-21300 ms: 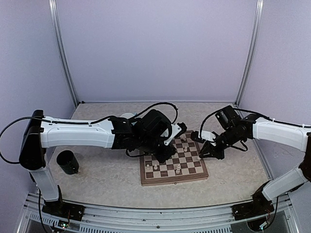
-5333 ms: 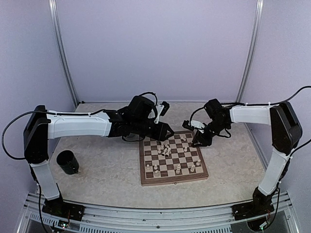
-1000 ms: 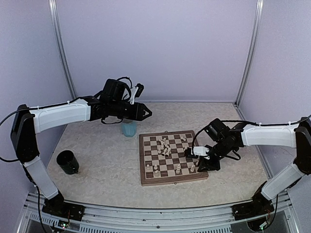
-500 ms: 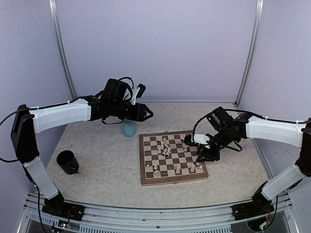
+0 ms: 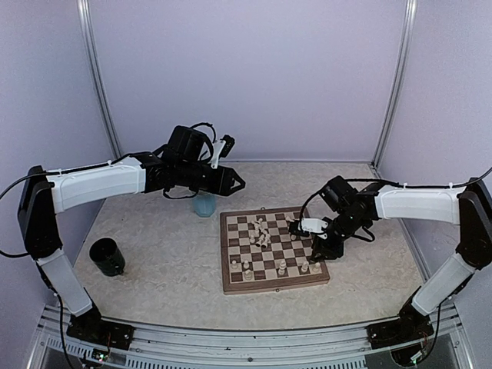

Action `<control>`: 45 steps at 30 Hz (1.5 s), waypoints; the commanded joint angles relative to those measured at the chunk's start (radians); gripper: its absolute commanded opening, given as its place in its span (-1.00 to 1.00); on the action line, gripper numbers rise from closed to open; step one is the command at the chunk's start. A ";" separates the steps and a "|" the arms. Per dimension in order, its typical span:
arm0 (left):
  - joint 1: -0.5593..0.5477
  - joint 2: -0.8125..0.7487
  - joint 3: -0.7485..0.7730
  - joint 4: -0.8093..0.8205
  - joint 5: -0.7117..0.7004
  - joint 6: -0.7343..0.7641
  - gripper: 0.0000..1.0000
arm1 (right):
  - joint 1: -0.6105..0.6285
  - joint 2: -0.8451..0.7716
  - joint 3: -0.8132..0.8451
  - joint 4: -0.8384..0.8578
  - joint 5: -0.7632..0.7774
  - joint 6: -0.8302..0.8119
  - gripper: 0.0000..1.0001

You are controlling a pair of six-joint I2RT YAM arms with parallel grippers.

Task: Set up the chess pieces on the board
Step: Pick up the rook from h2, then place the rook at a1.

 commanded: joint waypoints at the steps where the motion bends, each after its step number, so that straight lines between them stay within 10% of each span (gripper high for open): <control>1: -0.008 -0.027 0.040 -0.014 -0.006 0.021 -0.12 | -0.015 0.012 0.019 0.025 0.020 0.022 -0.20; 22: 0.010 -0.042 0.048 -0.026 -0.040 0.036 -0.13 | -0.012 0.014 0.204 -0.066 -0.011 -0.024 -0.88; 45: 0.190 -0.124 0.008 0.035 -0.022 0.001 -0.12 | 0.498 0.499 0.775 -0.279 0.020 -0.023 -0.90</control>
